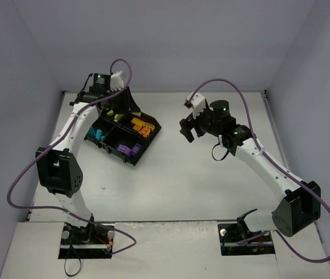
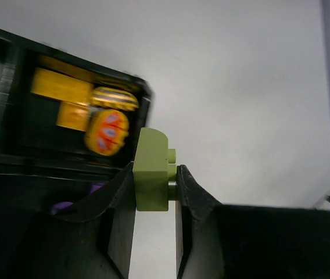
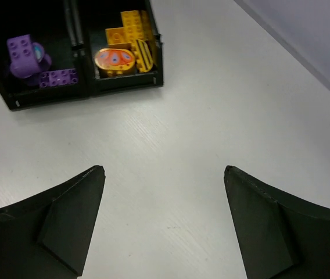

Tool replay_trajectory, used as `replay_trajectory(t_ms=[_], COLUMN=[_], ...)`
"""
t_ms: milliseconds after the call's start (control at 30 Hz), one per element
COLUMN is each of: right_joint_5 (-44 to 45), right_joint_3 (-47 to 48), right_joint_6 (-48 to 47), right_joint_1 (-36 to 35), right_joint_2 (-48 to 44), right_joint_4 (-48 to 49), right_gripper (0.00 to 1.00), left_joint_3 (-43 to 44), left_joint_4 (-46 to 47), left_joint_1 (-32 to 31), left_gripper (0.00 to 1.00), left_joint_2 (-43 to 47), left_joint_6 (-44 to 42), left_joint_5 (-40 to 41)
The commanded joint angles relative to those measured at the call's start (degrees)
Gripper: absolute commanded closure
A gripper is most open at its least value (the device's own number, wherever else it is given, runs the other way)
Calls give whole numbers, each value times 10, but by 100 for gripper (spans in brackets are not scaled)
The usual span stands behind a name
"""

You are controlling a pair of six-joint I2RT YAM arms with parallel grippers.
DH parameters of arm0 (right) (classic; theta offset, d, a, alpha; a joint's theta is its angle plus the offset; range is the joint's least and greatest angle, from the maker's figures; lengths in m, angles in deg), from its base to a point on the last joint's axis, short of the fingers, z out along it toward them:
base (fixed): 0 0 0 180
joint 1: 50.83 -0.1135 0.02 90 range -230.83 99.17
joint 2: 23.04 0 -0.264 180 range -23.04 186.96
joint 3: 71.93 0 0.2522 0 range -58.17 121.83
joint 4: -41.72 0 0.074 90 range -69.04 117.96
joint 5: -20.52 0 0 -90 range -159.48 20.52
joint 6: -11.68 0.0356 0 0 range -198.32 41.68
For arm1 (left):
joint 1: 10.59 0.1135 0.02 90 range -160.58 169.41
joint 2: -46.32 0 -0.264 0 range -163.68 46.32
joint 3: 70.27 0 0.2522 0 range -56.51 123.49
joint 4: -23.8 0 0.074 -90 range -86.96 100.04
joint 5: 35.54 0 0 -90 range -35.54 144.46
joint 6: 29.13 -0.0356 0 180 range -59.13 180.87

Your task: Sort the legos into containers by color

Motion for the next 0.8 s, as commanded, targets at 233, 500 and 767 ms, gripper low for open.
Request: replay_trajectory(t_ms=[233, 500, 767], right_joint_5=[25, 39, 101], right_joint_3=[-5, -12, -22], right_joint_6=[152, 174, 246], right_joint_1=[56, 58, 67], right_joint_2=[-24, -31, -48], right_joint_4=[20, 3, -6], right_gripper=[2, 0, 0], left_joint_3=[159, 228, 249], left_joint_4=[-22, -33, -35], left_joint_1=[69, 91, 92], left_gripper=[99, 71, 40], left_joint_2=[-130, -215, -197], left_joint_6=[-79, -89, -98], left_joint_5=[239, 276, 268])
